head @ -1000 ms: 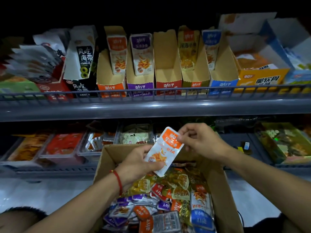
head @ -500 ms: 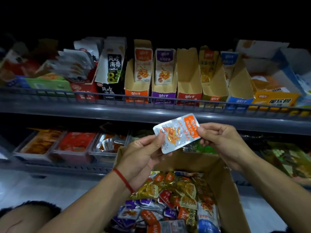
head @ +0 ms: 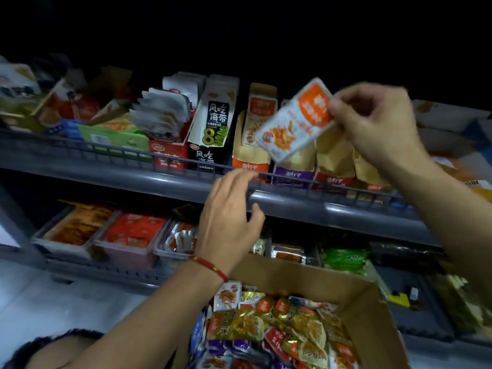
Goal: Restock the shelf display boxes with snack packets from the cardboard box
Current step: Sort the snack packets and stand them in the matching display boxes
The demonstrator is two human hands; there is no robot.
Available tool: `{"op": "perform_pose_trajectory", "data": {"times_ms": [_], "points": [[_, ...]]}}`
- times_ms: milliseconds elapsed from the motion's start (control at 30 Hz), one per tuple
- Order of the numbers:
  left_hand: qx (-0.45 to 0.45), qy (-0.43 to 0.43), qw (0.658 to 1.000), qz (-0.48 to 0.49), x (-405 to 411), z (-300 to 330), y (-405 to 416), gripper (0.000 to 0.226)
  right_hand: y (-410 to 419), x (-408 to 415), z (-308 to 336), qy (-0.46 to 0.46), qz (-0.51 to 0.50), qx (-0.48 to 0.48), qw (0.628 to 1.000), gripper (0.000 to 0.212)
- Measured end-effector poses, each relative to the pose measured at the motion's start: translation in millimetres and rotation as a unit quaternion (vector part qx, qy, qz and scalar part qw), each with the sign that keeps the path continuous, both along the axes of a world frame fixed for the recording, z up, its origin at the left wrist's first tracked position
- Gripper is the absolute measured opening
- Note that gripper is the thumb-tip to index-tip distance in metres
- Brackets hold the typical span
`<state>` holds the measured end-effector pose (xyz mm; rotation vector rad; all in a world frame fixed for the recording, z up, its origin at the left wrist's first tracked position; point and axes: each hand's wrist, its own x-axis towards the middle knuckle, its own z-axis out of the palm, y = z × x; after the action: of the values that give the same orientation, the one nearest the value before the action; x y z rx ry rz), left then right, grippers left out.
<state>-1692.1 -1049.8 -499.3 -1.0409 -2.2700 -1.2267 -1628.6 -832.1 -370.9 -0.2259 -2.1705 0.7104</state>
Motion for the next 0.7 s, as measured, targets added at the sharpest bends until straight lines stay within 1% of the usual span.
{"op": "perform_pose_trajectory", "data": {"times_ms": [33, 67, 133, 200, 267, 367, 567, 700], "points": [[-0.029, 0.044, 0.999, 0.003, -3.9, -0.2, 3.4, 0.056, 0.0, -14.1, 10.8, 0.008, -0.017, 0.052, 0.998, 0.009], [-0.052, 0.065, 0.997, 0.003, -8.1, -0.4, 6.4, 0.063, -0.5, -29.5, 18.7, 0.009, -0.033, 0.102, 0.994, 0.017], [-0.103, 0.075, 0.992, 0.003, -13.7, 2.1, 11.2, 0.076, 0.1, -59.3, 24.5, -0.002, -0.055, 0.173, 0.983, 0.026], [-0.152, 0.084, 0.985, 0.009, -18.1, 2.4, 14.6, 0.085, 1.4, -85.9, 19.8, -0.02, -0.075, 0.22, 0.972, 0.029], [-0.173, 0.079, 0.982, 0.011, -21.6, 2.2, 17.3, 0.087, -0.4, -104.4, 11.1, -0.056, -0.093, 0.254, 0.961, 0.029], [-0.171, 0.046, 0.984, -0.001, -23.3, 2.0, 19.7, 0.086, -3.9, -122.8, -4.2, -0.109, -0.099, 0.266, 0.953, 0.029], [-0.165, 0.041, 0.985, -0.027, -14.7, 1.8, 21.1, 0.089, -2.7, -152.8, -20.4, -0.216, -0.12, 0.232, 0.941, 0.03], [-0.161, 0.03, 0.986, -0.028, -12.6, 3.1, 20.2, 0.09, 1.2, -160.1, -18.8, -0.223, -0.125, 0.203, 0.945, 0.035]]}}
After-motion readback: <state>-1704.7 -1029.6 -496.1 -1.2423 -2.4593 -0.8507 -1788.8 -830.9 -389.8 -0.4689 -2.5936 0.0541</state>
